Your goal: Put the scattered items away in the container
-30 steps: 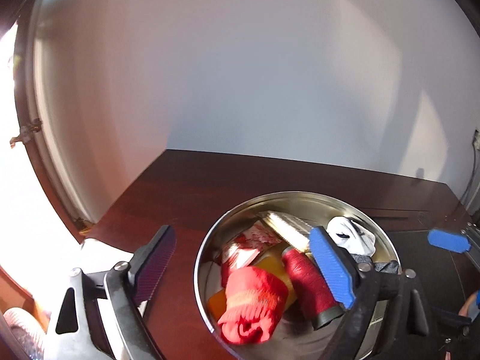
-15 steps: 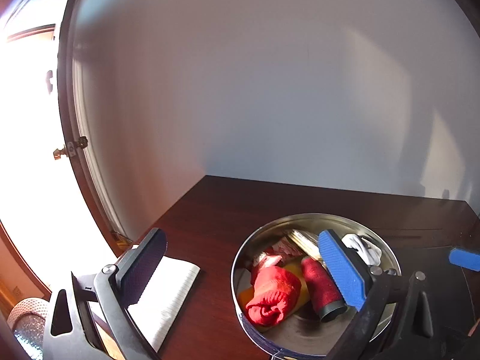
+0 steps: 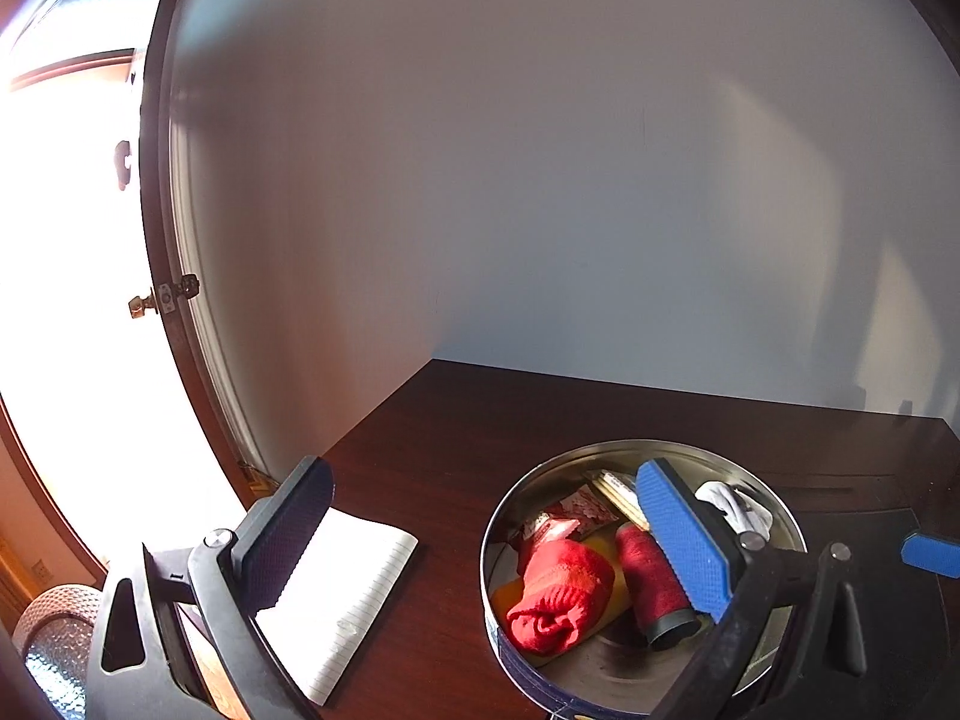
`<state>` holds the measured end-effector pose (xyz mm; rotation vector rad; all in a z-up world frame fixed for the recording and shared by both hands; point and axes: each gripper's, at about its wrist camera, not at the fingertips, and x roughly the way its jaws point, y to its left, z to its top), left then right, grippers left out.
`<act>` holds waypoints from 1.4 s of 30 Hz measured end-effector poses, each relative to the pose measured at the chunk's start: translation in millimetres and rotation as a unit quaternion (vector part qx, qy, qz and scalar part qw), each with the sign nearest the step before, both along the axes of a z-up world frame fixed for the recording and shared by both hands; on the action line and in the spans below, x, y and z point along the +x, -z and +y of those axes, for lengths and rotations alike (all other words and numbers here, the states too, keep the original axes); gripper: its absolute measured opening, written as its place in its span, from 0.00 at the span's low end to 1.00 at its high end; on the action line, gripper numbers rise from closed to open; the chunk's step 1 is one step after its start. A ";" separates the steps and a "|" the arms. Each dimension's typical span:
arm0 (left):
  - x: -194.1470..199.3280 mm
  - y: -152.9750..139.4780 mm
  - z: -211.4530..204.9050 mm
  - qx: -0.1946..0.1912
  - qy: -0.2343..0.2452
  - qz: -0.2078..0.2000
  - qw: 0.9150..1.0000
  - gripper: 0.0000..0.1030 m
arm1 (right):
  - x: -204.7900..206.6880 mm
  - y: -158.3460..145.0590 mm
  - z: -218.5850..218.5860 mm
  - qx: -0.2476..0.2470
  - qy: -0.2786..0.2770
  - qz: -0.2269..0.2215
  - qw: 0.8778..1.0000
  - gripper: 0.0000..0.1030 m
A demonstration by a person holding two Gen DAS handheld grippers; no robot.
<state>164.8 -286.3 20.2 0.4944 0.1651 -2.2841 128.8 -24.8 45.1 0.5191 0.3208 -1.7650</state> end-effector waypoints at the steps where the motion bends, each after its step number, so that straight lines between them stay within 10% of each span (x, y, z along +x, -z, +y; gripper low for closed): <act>1: -0.7 0.1 0.1 0.001 0.003 0.000 1.000 0.99 | -0.1 0.3 0.4 0.000 0.000 -0.001 1.000 1.00; 42: 3.6 -7.8 4.3 -0.013 0.036 0.039 0.998 0.99 | 2.4 11.4 1.0 0.001 -0.001 -0.017 1.000 1.00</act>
